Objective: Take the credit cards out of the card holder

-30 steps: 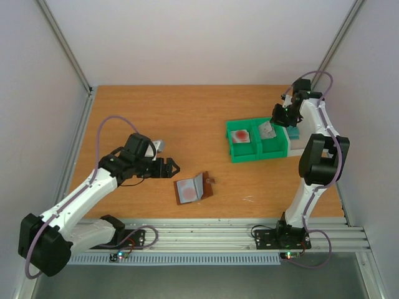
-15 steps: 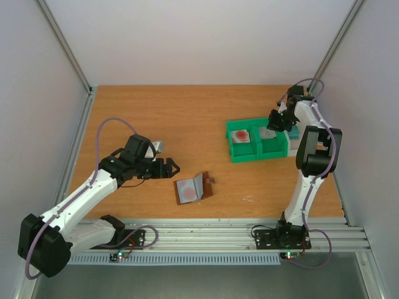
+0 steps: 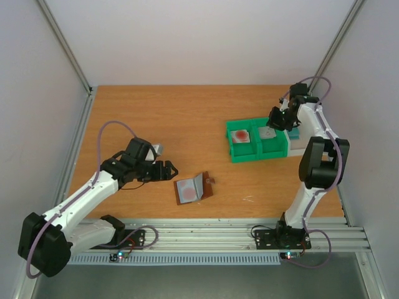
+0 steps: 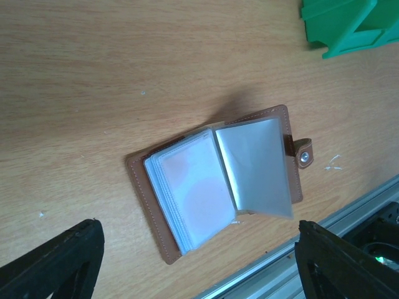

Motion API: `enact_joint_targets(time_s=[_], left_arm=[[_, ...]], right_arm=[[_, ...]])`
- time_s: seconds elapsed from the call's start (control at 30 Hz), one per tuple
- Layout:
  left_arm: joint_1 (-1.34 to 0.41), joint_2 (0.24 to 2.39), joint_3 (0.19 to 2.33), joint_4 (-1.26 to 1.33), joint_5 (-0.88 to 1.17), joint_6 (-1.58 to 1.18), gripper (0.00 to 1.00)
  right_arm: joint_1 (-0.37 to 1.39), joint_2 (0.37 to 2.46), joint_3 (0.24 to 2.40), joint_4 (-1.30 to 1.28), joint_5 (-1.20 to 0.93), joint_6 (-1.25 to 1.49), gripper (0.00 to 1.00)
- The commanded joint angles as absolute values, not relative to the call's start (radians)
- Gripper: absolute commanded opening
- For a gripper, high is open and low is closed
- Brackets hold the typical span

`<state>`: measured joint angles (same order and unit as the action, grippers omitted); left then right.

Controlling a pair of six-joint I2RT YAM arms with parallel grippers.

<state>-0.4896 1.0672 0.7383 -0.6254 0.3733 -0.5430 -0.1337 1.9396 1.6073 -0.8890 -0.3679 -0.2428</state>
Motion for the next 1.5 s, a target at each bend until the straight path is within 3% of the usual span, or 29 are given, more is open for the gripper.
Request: enact_joint_targets(time_s=[0.0, 0.27, 0.7, 1.1, 1.47], left_arm=[[-0.492, 1.082, 0.703, -0.546, 0.384, -0.573, 0.82], [-0.492, 1.081, 0.639, -0.446, 0.438, -0.641, 0.78], [-0.491, 1.044, 0.519, -0.272, 0.518, -0.723, 0.80], [-0.491, 1.005, 0.452, -0.206, 0.515, -0.782, 0.80], [-0.491, 0.983, 0.453, -0.241, 0.486, -0.762, 0.80]], right_arm=[[-0.072, 1.795, 1.539, -0.891, -0.394, -0.149, 0.16], [0.086, 1.573, 1.398, -0.897, -0.404, -0.090, 0.17], [0.416, 1.338, 1.151, -0.804, -0.440, 0.077, 0.17], [0.795, 1.425, 1.144, -0.743, -0.245, 0.134, 0.18], [0.886, 1.593, 1.144, -0.645, -0.266, 0.137, 0.19]])
